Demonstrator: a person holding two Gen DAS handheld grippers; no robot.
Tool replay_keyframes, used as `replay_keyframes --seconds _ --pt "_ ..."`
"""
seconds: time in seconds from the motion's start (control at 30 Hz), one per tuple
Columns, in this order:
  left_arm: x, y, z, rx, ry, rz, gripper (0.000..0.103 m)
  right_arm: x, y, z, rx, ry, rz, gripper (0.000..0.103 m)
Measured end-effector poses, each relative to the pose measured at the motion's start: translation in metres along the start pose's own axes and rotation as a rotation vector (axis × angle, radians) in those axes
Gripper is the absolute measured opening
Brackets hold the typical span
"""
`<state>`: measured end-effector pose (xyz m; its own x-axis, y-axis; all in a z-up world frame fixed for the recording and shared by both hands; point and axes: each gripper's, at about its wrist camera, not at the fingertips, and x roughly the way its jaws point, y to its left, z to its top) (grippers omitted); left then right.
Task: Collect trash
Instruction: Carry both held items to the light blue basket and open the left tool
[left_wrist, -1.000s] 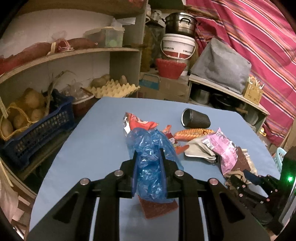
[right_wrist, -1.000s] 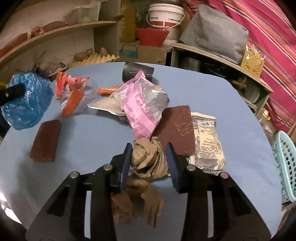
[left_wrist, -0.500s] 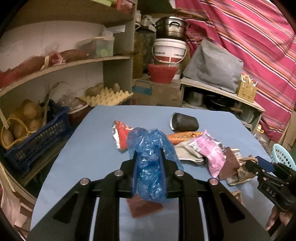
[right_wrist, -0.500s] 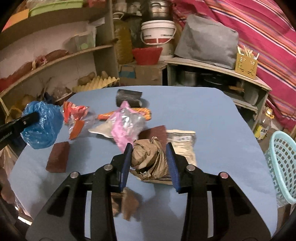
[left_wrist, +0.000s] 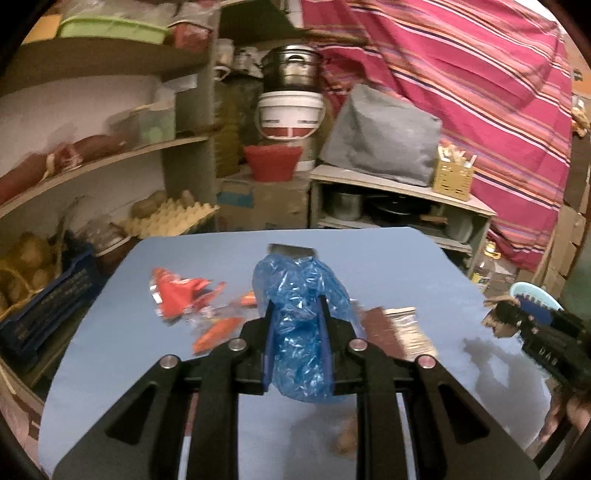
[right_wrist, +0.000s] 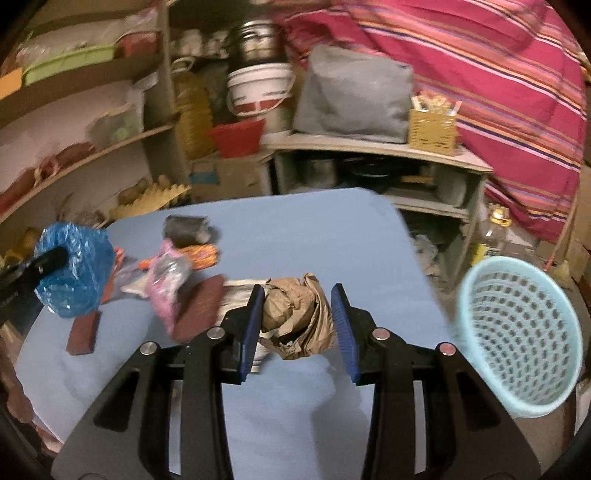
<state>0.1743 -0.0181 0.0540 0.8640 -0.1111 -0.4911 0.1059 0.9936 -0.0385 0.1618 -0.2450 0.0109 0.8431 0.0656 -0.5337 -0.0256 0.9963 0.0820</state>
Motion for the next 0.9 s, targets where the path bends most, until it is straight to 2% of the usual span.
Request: replay_keyframes --seconds 0.2,0.4,0.6,0.7,0.9 --pt "0.004 -0.059 0.013 0.029 -0.009 -0.078 0.021 -0.029 -0.067 0.014 0.046 -0.051 -0.093 0.038" --pt "0.006 -0.131 0.027 0.093 -0.028 -0.179 0.021 -0.051 -0.148 0.021 0.099 -0.05 -0.195 0.038" --pt "0.025 -0.204 0.03 0.128 -0.008 -0.298 0.021 -0.071 -0.224 -0.002 0.211 -0.045 -0.246 0.038" --pt "0.042 -0.234 0.028 0.12 0.027 -0.352 0.021 -0.074 -0.242 -0.008 0.223 -0.044 -0.288 0.038" --pt "0.057 -0.3 0.015 0.151 0.073 -0.453 0.022 -0.067 -0.278 -0.018 0.278 -0.031 -0.31 0.038"
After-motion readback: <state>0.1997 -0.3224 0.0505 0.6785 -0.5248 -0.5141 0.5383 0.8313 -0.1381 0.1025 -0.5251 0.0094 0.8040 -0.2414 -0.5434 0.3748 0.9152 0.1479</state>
